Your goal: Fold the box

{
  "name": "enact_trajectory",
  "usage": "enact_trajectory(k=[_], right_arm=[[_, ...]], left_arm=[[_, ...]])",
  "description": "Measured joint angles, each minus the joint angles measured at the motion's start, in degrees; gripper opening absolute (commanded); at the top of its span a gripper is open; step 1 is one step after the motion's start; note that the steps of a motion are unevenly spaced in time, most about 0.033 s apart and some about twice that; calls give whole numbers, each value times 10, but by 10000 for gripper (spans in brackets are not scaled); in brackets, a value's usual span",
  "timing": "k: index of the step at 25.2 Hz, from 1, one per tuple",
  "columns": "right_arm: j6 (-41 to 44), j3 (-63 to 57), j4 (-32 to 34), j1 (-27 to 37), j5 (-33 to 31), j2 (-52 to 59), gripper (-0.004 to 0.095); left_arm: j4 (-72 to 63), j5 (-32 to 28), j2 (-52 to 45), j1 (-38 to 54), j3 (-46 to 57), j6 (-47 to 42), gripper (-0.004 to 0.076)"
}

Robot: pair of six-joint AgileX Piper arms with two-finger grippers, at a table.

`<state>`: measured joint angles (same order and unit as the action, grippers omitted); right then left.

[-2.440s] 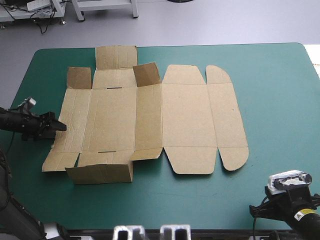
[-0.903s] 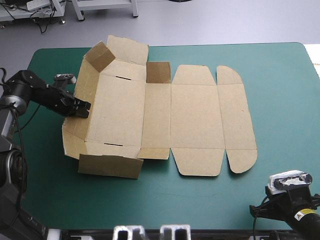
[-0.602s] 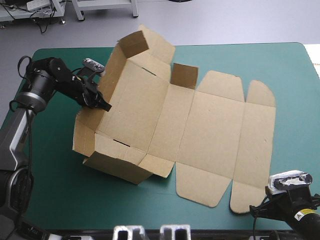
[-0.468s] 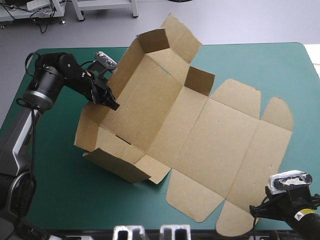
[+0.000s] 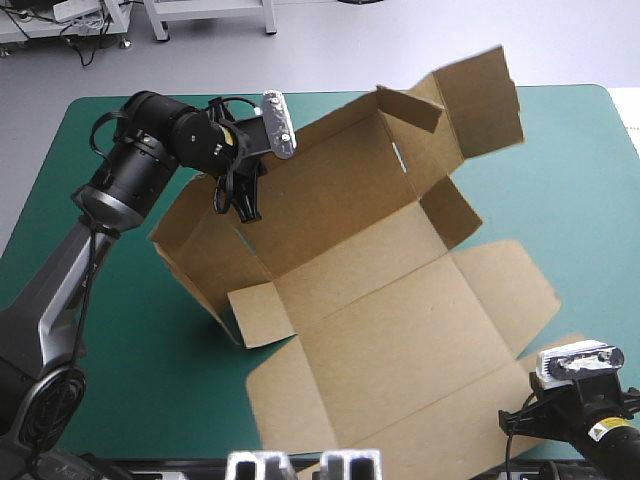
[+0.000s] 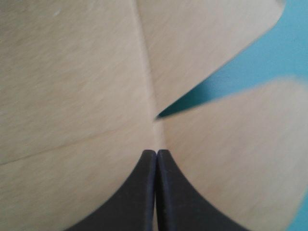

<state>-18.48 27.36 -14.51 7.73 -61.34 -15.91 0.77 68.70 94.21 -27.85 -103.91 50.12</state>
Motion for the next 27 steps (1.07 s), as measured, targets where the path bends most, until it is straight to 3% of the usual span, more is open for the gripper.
enact_trajectory(k=[6,19,27], right_arm=[[0,0,-3,0,0,0,-24],[0,0,-3,0,0,0,-24],[1,35,-29,0,-19,0,-23]], left_arm=[[108,-47,0,-60,0,23,-11],[132,-141,0,-110,13,-4,-11],[321,-199,-8,-140,121,-183,-11]])
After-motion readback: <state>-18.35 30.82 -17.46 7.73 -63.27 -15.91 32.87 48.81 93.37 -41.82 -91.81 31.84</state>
